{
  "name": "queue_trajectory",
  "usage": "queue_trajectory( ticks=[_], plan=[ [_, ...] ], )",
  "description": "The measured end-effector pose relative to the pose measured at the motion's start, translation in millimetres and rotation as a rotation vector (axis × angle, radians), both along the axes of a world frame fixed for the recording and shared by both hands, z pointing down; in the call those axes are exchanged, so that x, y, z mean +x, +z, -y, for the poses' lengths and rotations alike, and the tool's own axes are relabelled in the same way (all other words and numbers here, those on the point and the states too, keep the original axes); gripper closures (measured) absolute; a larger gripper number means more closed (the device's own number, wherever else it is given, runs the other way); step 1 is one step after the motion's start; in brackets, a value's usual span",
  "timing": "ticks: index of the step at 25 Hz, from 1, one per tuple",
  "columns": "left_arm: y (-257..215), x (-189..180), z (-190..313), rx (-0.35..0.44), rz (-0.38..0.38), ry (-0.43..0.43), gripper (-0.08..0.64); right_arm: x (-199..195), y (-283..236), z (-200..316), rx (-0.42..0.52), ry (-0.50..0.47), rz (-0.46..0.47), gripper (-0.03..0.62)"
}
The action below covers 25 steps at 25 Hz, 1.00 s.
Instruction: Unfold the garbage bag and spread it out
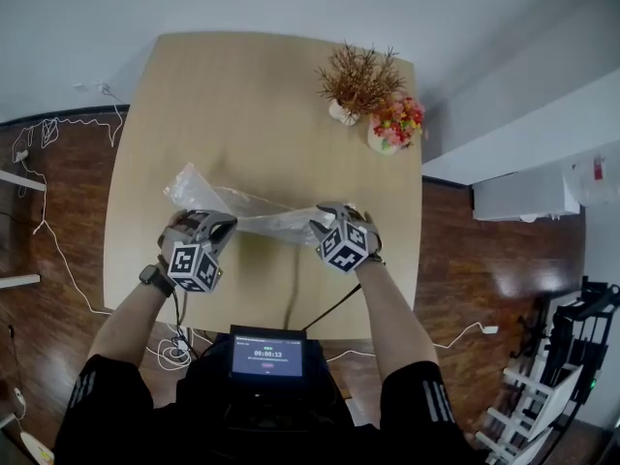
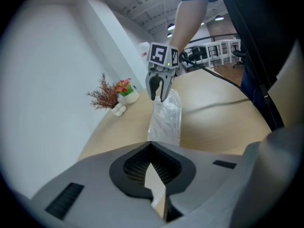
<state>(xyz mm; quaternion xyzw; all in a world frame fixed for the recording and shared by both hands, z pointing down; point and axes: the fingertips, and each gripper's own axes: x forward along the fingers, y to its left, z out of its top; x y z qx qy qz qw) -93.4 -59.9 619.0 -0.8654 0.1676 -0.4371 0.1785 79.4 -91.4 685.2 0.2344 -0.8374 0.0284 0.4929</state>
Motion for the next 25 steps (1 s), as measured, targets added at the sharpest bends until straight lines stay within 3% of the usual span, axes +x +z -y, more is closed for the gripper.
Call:
queue_trajectory(
  ticks=[4, 7, 13, 18, 22, 25],
  plan=[
    [8, -8, -9, 0.017, 0.03, 0.038, 0.56, 7, 17, 2, -0.017, -0.05, -0.102, 0.419],
    [9, -8, -17, 0.022, 0.046, 0.063, 0.56, 10, 21, 6, 0.02, -0.083, -0.16, 0.419],
    [9, -9, -26, 0.015, 0.051, 0.088, 0.56, 3, 14, 21, 0.081, -0.107, -0.186, 0.419],
    [9, -13, -27, 0.005, 0.047, 0.074, 0.56, -4, 18, 19, 0.052, -0.128, -0.202, 0.421],
    [11, -15, -26, -0.002, 0.044, 0.055, 0.56, -5, 24, 9, 0.019, -0.143, -0.218, 0.559],
    [13, -17, -24, -0.006, 0.043, 0.039, 0.56, -5, 22, 5, 0.02, -0.141, -0.211, 0.574]
  ],
)
